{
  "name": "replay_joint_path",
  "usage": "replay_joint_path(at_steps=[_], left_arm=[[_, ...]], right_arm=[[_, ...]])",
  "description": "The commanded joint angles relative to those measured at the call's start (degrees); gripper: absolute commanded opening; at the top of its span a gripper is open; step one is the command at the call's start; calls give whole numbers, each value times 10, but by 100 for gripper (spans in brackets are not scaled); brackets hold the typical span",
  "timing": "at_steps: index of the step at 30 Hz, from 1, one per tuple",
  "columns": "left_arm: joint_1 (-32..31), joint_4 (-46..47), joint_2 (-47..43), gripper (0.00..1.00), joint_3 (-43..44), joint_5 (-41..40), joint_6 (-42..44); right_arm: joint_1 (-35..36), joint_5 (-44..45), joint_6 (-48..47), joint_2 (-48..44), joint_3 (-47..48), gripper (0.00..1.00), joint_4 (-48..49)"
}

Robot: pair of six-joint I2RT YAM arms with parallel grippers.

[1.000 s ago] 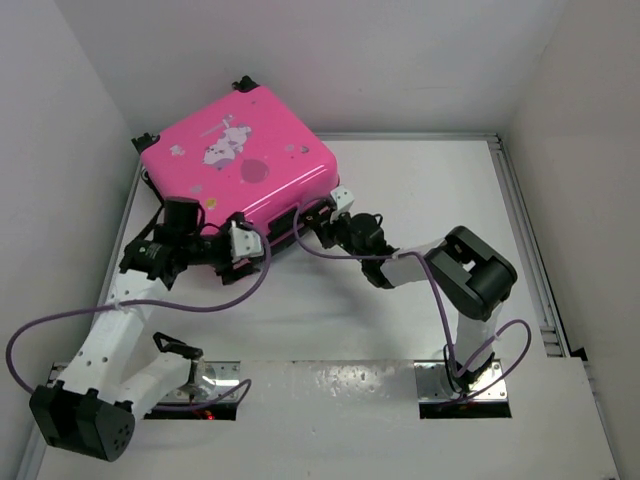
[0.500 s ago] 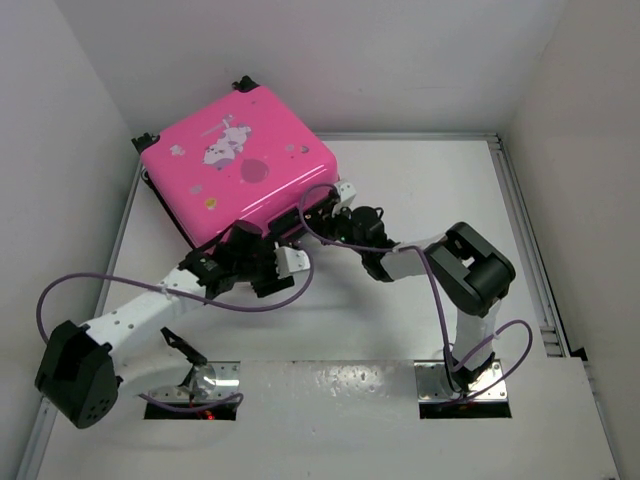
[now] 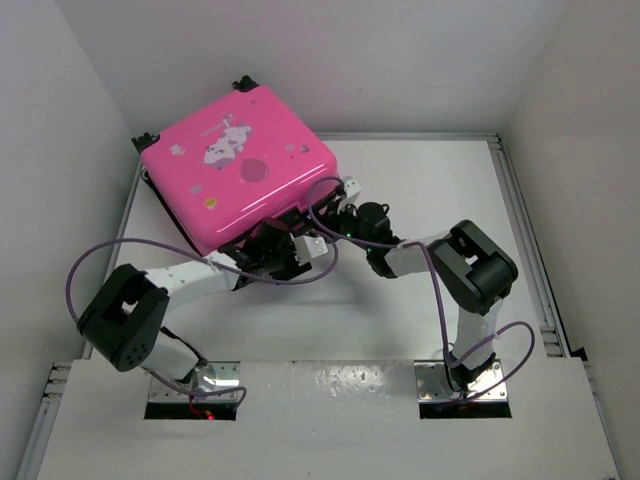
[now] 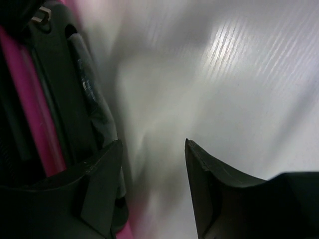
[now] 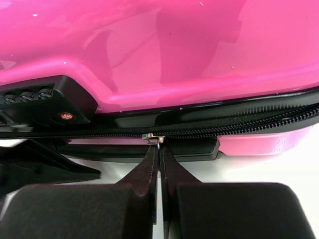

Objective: Pack the luggage

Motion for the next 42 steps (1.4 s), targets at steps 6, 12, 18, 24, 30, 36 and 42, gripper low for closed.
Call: replay_joint_path(at_steps=[6, 12, 18, 24, 30, 36, 42], left_arm=[[29, 50, 98, 54, 65, -70, -18], [50, 28, 85, 18, 48, -65, -1], [96, -46, 10, 0, 4, -32, 42], [137, -104, -132, 0, -65, -15, 136], [204, -160, -195, 0, -101, 2, 211], [254, -166, -160, 0, -81, 3, 217], [283, -131, -100, 0, -56, -26, 195]], right_arm=[[-22, -3, 10, -3, 2, 0, 14], [-35, -4, -9, 0, 4, 0, 7], [-59, 14, -37, -8, 3, 0, -8], [-86, 24, -59, -25, -10, 0, -32], [-115, 5, -80, -39, -20, 0, -50], [-152, 35, -105, -1, 23, 0, -68], [-188, 57, -129, 42, 108, 0, -81]])
